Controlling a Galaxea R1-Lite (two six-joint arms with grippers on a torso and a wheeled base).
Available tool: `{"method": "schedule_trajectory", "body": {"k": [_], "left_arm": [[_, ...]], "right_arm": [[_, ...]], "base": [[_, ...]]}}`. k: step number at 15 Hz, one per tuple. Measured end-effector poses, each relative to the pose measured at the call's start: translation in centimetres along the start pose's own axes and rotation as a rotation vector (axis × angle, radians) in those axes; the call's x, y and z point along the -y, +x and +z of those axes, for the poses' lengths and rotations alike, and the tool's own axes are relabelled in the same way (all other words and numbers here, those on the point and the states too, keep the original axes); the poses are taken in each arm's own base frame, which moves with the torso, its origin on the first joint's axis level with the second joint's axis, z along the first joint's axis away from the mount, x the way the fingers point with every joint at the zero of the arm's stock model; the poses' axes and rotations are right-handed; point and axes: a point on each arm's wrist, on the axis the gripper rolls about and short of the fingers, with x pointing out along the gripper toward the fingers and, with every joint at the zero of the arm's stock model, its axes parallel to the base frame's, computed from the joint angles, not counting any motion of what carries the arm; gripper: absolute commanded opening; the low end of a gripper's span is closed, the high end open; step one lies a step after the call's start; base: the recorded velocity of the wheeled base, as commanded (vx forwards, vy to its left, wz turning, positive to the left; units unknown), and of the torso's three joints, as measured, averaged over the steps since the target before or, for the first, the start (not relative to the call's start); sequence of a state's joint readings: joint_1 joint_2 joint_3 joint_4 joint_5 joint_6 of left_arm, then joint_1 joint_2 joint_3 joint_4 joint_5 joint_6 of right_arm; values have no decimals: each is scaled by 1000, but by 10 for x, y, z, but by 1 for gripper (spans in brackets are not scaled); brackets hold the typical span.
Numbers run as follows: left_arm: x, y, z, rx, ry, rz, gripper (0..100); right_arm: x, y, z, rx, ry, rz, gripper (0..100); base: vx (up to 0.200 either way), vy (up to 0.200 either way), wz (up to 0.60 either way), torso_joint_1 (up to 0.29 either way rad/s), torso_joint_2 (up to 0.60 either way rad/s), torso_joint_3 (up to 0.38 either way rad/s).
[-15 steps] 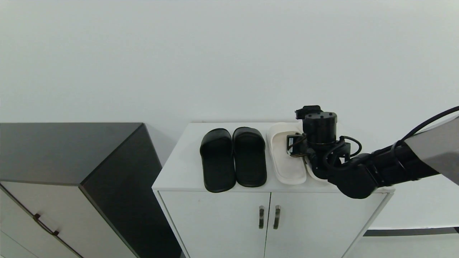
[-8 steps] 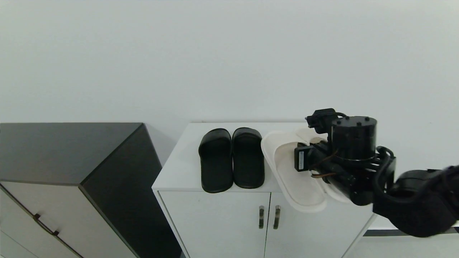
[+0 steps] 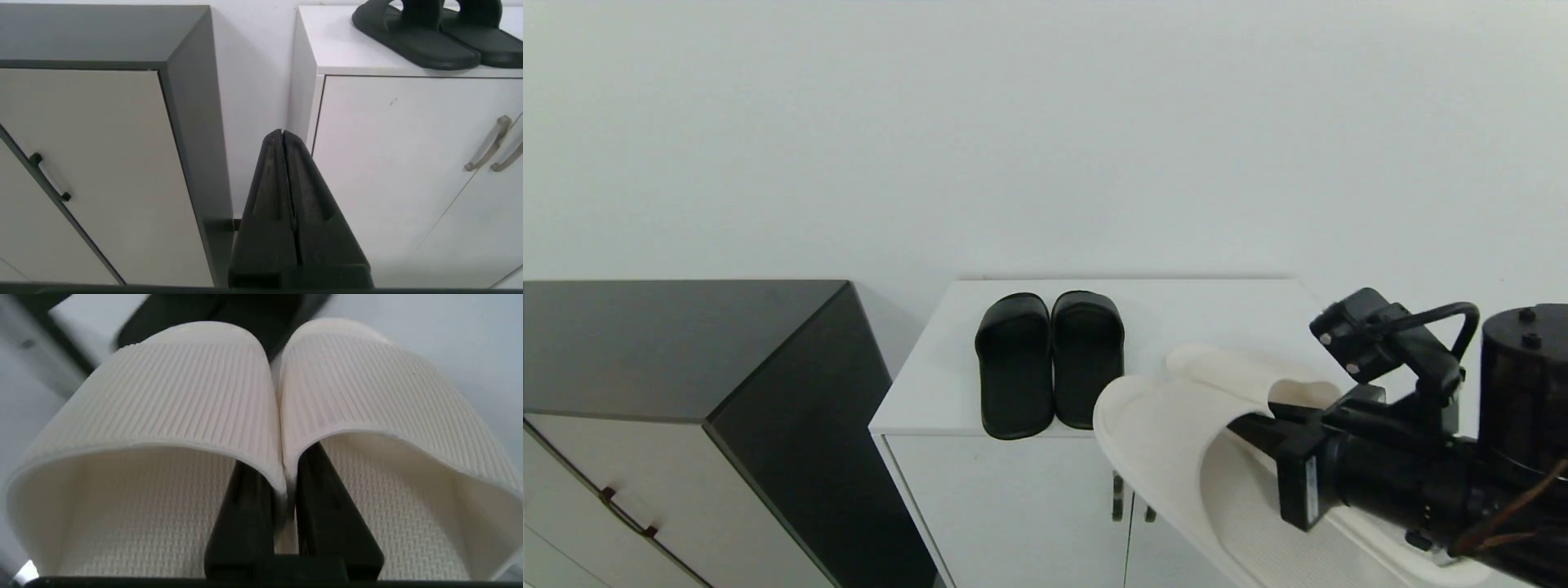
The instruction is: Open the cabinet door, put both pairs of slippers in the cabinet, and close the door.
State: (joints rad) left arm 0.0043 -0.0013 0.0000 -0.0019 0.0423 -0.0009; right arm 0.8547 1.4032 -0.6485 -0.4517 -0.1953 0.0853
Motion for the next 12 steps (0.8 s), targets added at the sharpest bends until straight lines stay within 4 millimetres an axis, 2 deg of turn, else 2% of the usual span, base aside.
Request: {"method": "schedule_trajectory", "body": {"k": [4,10,12], "left_arm": [[0,0,0,0,0,0,0],[0,0,0,0,0,0,0],[0,0,0,0,0,0,0]], "right_arm": [[-2,-19,-5,-19,-7,105,0],[-1,-23,-9,-25,-12,121,0],[-1,-24,-13,-35,-26,128,0]], "base": [[0,0,0,0,0,0],[-200,0,0,0,4,4],[0,0,0,0,0,0]]}}
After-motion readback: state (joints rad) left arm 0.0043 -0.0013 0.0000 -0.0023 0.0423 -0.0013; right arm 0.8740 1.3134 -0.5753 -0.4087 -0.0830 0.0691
